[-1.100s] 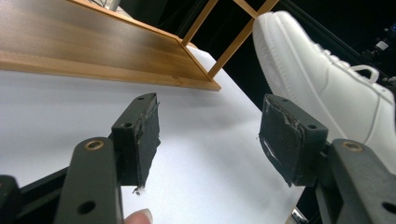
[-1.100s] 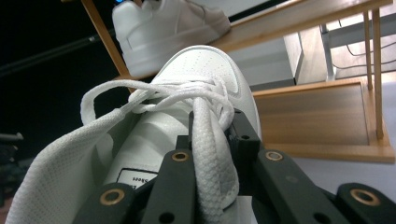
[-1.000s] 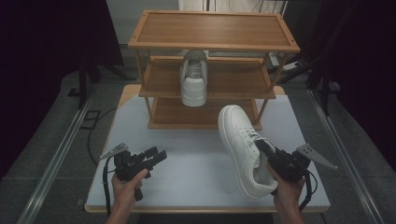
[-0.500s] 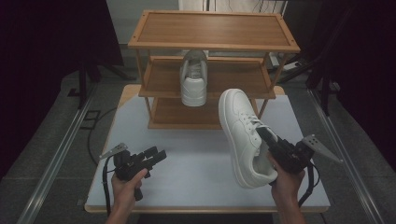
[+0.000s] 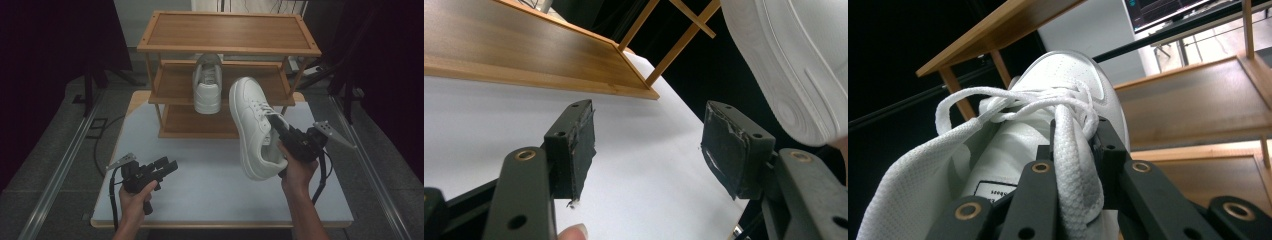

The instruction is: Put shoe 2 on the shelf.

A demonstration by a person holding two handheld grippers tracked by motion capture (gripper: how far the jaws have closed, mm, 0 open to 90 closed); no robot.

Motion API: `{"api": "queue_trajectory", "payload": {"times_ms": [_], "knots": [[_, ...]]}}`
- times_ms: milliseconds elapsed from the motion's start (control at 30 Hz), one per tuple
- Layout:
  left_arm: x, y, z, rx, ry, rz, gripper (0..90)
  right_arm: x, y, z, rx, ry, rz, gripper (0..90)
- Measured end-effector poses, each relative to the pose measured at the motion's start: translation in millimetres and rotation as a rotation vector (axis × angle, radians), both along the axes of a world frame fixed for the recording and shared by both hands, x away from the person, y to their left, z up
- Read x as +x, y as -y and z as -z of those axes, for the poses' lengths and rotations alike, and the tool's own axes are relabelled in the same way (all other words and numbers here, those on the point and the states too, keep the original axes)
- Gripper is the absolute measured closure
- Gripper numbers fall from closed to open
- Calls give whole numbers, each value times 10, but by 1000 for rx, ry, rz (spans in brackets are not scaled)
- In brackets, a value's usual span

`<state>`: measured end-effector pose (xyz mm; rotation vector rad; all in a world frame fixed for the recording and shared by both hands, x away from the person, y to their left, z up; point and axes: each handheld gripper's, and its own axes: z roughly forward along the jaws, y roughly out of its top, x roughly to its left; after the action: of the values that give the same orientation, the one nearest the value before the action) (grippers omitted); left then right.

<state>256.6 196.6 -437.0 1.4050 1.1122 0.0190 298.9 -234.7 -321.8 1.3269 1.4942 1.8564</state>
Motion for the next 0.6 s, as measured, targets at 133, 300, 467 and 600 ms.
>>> {"api": "queue_trajectory", "payload": {"times_ms": [133, 300, 467, 600], "knots": [[0, 3, 2, -1, -2, -2, 377, 124, -50, -109, -3, -1, 29, 822], [5, 8, 12, 1, -6, 5, 377, 268, -103, -226, -22, -13, 59, 821], [2, -5, 2, -1, -2, 1, 379, 385, -151, -303, -29, -16, 75, 820], [7, 13, 22, -5, -9, 5, 380, 456, -197, -341, -14, -29, 84, 820]]}}
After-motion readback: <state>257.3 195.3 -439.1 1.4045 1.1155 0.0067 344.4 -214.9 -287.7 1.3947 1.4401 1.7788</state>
